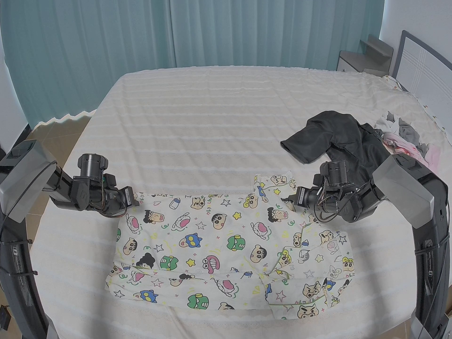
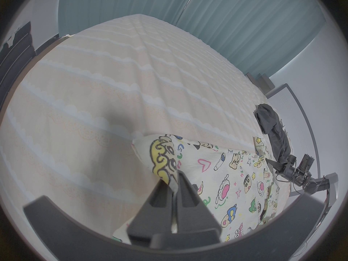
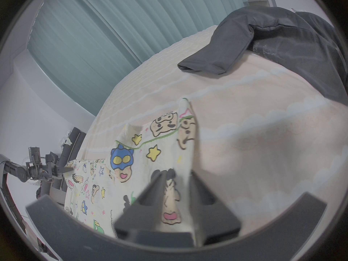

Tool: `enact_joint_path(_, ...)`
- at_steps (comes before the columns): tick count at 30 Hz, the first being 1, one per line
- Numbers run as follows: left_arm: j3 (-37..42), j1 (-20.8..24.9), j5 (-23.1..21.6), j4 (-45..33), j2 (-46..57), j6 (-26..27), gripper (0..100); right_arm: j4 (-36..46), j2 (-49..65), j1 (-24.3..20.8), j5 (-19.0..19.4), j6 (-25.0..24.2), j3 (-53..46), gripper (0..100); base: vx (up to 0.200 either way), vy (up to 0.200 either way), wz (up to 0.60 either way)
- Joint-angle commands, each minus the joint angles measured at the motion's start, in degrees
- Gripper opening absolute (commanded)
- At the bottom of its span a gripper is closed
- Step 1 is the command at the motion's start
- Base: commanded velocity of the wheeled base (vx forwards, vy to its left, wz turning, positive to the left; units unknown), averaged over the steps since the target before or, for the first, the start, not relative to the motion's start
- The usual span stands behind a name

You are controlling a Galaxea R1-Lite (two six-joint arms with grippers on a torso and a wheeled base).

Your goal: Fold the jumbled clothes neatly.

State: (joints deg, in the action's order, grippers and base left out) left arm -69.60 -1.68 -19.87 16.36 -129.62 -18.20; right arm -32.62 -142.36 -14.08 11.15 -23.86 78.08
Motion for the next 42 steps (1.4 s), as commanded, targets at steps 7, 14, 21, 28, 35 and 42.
enact_joint_path(7,1.83,0.01,1.41,-0.01,3.50,0.01,0,-5.08,1.21,1.78,0.01,-0.40,-3.37,0,0.000,0.000,0.00)
enact_joint_path(14,3.50,0.01,1.59,0.16,5.52,0.01,0,-9.65,2.70,2.48,0.27,-0.75,-6.89,0,0.000,0.000,0.00)
enact_joint_path(21,3.94,0.28,4.49,0.43,7.19,-0.08,0,-13.34,5.08,3.18,0.36,-1.37,-10.32,0,0.000,0.000,0.00)
enact_joint_path(28,4.03,0.36,4.75,0.52,8.51,-2.89,0,-15.37,6.57,3.27,2.12,-3.30,-12.43,0,0.000,0.000,0.00)
enact_joint_path(35,4.03,0.89,4.75,0.52,8.33,-2.89,0,-11.67,4.55,2.92,3.87,-3.30,-10.67,0,0.000,0.000,0.00)
enact_joint_path(42,4.03,1.15,4.75,0.52,7.89,-2.89,0,-9.30,4.55,4.06,3.87,-2.51,-9.17,100,0.000,0.000,0.00)
